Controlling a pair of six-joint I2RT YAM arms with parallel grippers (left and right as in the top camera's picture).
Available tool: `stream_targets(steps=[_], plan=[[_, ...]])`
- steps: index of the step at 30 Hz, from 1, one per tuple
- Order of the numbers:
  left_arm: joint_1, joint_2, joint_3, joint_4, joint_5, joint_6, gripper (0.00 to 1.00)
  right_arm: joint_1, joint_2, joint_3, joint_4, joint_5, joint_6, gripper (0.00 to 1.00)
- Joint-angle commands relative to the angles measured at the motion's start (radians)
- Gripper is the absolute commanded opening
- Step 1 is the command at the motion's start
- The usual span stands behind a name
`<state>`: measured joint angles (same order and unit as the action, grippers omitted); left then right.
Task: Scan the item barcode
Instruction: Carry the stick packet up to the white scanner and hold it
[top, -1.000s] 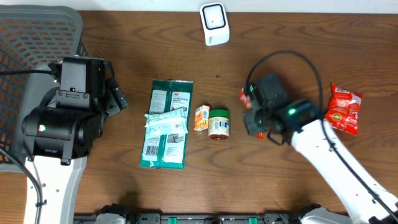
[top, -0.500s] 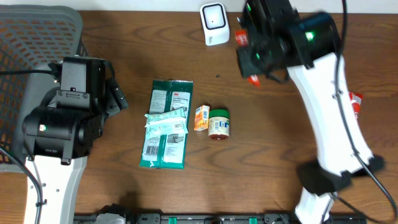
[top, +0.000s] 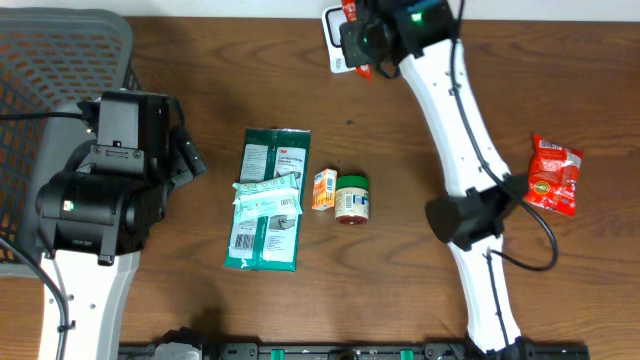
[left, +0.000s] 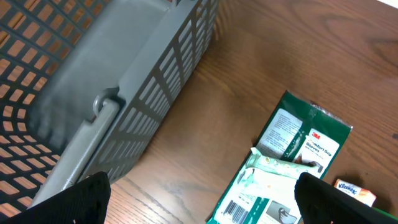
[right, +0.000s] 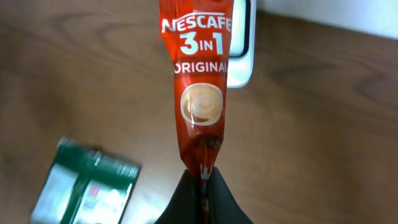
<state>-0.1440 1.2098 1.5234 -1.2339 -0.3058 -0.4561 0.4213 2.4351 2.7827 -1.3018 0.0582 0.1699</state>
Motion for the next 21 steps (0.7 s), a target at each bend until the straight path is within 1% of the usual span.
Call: stream_targets(steps=[1, 6, 10, 15, 21], plan=[[0.005, -0.002, 0.006, -0.004, -0.018, -0.002, 0.95, -0.01, 0.051, 0.018, 0.106, 0.029, -0.022, 0.01], [0.005, -0.002, 0.006, -0.004, -0.018, -0.002, 0.95, -0.01, 0.13, 0.018, 0.262, 0.122, -0.035, 0.01], [0.005, -0.002, 0.006, -0.004, -0.018, -0.002, 0.95, -0.01, 0.203, 0.018, 0.34, 0.125, -0.064, 0.01], [0.005, -0.002, 0.006, -0.004, -0.018, -0.002, 0.95, -0.01, 0.286, 0.018, 0.388, 0.125, -0.063, 0.01], [0.005, -0.002, 0.006, -0.004, -0.018, -0.002, 0.95, -0.014, 0.336, 0.017, 0.421, 0.149, -0.052, 0.01]])
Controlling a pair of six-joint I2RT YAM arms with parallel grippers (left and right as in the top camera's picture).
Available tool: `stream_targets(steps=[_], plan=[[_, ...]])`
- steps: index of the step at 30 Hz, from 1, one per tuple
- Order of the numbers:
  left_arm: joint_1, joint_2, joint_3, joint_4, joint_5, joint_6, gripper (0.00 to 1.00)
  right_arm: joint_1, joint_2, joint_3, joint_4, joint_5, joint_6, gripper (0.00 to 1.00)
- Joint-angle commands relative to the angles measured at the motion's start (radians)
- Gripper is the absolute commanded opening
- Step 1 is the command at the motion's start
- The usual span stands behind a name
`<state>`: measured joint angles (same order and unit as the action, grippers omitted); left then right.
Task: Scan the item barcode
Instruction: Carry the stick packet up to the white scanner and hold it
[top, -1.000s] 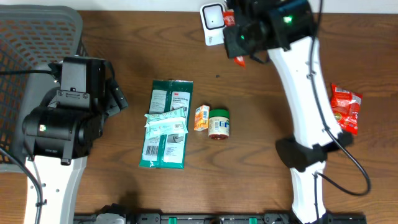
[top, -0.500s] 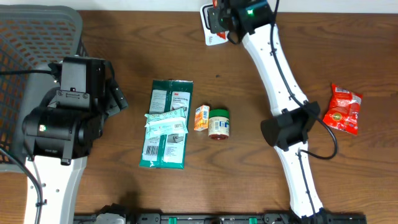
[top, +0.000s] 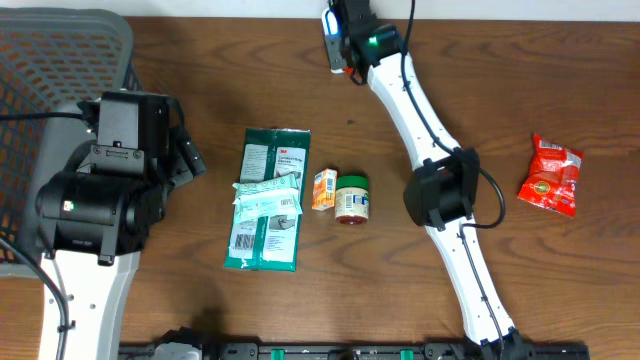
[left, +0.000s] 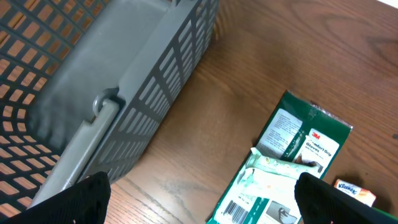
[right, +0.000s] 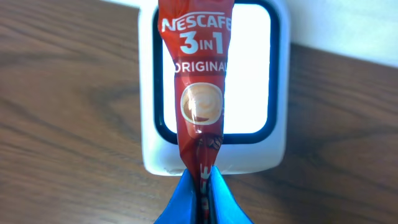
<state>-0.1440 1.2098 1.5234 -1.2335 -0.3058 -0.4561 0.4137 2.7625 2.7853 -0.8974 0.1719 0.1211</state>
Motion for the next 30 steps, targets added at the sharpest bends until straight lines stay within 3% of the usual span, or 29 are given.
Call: stream_targets(steps=[1, 22, 30], plan=[[0.005, -0.002, 0.006, -0.005, -0.018, -0.002, 0.95, -0.008, 0.017, 0.014, 0.023, 0.042, 0.002, 0.01], [0.005, -0.002, 0.006, -0.004, -0.018, -0.002, 0.95, -0.034, 0.01, 0.014, 0.004, 0.018, 0.005, 0.01], [0.005, -0.002, 0.006, -0.004, -0.018, -0.002, 0.95, -0.038, -0.195, 0.016, -0.102, 0.018, 0.004, 0.01]])
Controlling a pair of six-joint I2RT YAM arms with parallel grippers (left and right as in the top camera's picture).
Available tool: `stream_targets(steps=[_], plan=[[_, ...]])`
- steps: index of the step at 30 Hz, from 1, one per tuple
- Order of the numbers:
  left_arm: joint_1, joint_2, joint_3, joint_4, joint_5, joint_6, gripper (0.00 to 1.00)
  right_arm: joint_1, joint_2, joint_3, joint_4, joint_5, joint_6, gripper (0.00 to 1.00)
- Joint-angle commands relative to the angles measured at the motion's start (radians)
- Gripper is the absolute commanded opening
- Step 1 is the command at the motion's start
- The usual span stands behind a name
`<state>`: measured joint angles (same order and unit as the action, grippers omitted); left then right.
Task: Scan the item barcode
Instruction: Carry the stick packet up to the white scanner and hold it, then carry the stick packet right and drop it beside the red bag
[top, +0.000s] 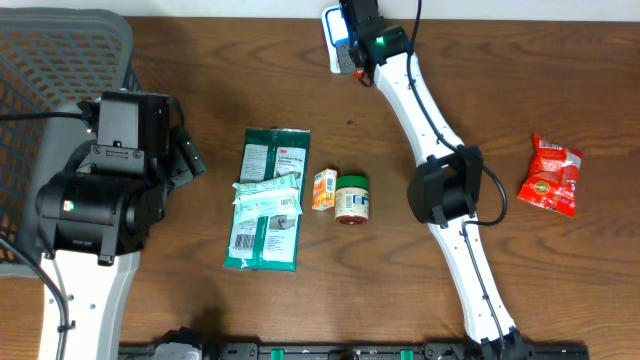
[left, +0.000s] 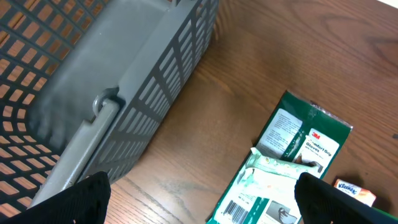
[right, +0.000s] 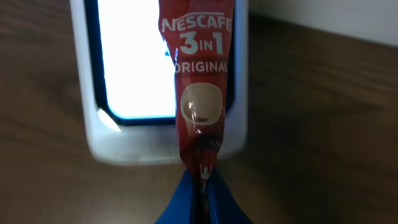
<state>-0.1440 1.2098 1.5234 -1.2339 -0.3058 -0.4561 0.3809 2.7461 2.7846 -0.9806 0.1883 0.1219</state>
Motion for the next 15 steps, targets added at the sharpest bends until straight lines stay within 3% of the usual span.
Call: stream_targets(steps=[1, 9, 15], plan=[[0.005, -0.002, 0.006, -0.004, -0.018, -0.002, 0.95, -0.007, -0.222, 0.017, -0.057, 0.001, 0.003, 0.01], [0.005, -0.002, 0.006, -0.004, -0.018, -0.002, 0.95, -0.05, -0.527, 0.017, -0.455, 0.002, 0.005, 0.01], [0.005, -0.002, 0.006, -0.004, -0.018, -0.002, 0.95, -0.135, -0.581, 0.016, -0.716, 0.006, 0.005, 0.01]])
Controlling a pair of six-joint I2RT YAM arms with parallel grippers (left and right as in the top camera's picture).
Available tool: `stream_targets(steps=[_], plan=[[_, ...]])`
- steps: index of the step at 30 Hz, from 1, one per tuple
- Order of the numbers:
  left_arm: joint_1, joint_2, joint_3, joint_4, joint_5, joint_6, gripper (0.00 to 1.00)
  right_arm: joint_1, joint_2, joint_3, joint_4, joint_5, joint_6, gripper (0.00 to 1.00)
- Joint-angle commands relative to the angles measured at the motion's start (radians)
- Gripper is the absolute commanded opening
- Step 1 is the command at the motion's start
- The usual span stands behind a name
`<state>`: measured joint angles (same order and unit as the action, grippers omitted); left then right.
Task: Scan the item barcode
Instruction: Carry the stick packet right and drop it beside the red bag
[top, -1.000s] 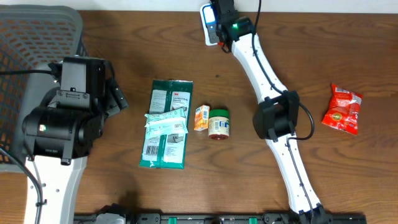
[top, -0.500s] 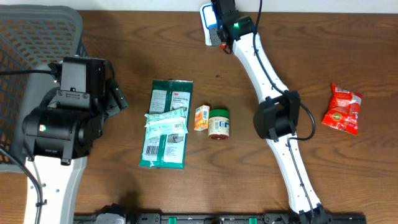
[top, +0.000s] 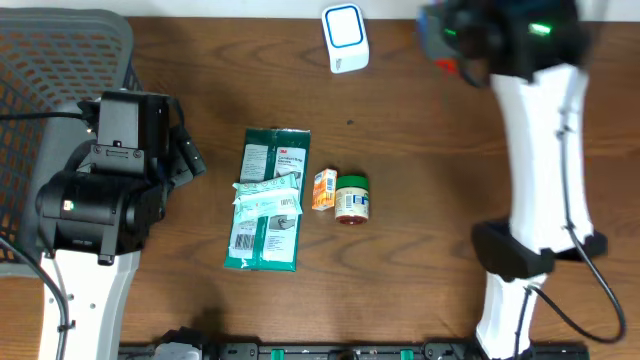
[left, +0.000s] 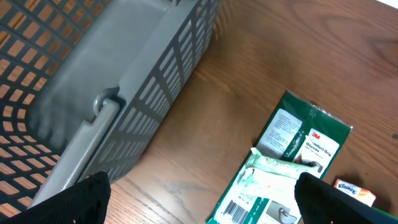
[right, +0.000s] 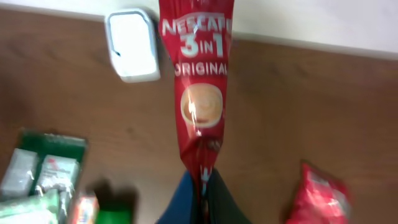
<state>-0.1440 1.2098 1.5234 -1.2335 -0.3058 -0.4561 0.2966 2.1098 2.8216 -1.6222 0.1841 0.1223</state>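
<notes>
The red Nescafe 3 in 1 sachet (right: 198, 93) hangs in my right gripper (right: 202, 182), which is shut on its lower end. The white barcode scanner (right: 132, 45) lies well below and up-left of the sachet in the right wrist view. Overhead, the scanner (top: 345, 38) sits at the table's far edge. The right arm is raised and blurred to its right, with a bit of the red sachet (top: 447, 66) showing under it. My left gripper (left: 202, 200) is open above bare wood between the basket and a green pack.
A grey mesh basket (top: 60, 60) fills the far left. In mid-table lie a green 3M pack (top: 268, 200), a small orange Kleenex pack (top: 324, 188) and a green-lidded jar (top: 351, 198). A red snack bag (right: 317, 193) lies at the right.
My right gripper, still holding the sachet, was close over the scanner window. It is now high above the table and to the right of the scanner. The left arm has not moved.
The right gripper held the sachet just beside the scanner. It then held the sachet straight over the scanner's lit window and stayed close over it. Now it has drawn back high and to the right. The left gripper stayed open by the basket throughout.
</notes>
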Motion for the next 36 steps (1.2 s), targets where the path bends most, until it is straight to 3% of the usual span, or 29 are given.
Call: stream_targets(steps=[1, 7, 14, 24, 30, 36], plan=[[0.005, -0.002, 0.006, -0.004, -0.018, -0.002, 0.95, -0.068, 0.061, -0.03, -0.077, 0.01, 0.004, 0.01], [0.005, -0.002, 0.006, -0.004, -0.018, -0.002, 0.95, -0.175, 0.069, -0.209, -0.073, 0.003, 0.031, 0.01], [0.005, -0.002, 0.006, -0.004, -0.018, -0.002, 0.95, -0.303, 0.069, -0.543, -0.029, 0.098, 0.086, 0.01], [0.005, -0.002, 0.006, -0.004, -0.018, -0.002, 0.95, -0.485, 0.069, -1.041, 0.269, 0.129, 0.101, 0.01], [0.005, -0.002, 0.006, -0.004, -0.018, -0.002, 0.95, -0.601, 0.069, -1.206, 0.433, 0.13, 0.101, 0.01], [0.005, -0.002, 0.006, -0.004, -0.018, -0.002, 0.95, -0.71, 0.069, -1.234, 0.454, 0.092, 0.101, 0.01]])
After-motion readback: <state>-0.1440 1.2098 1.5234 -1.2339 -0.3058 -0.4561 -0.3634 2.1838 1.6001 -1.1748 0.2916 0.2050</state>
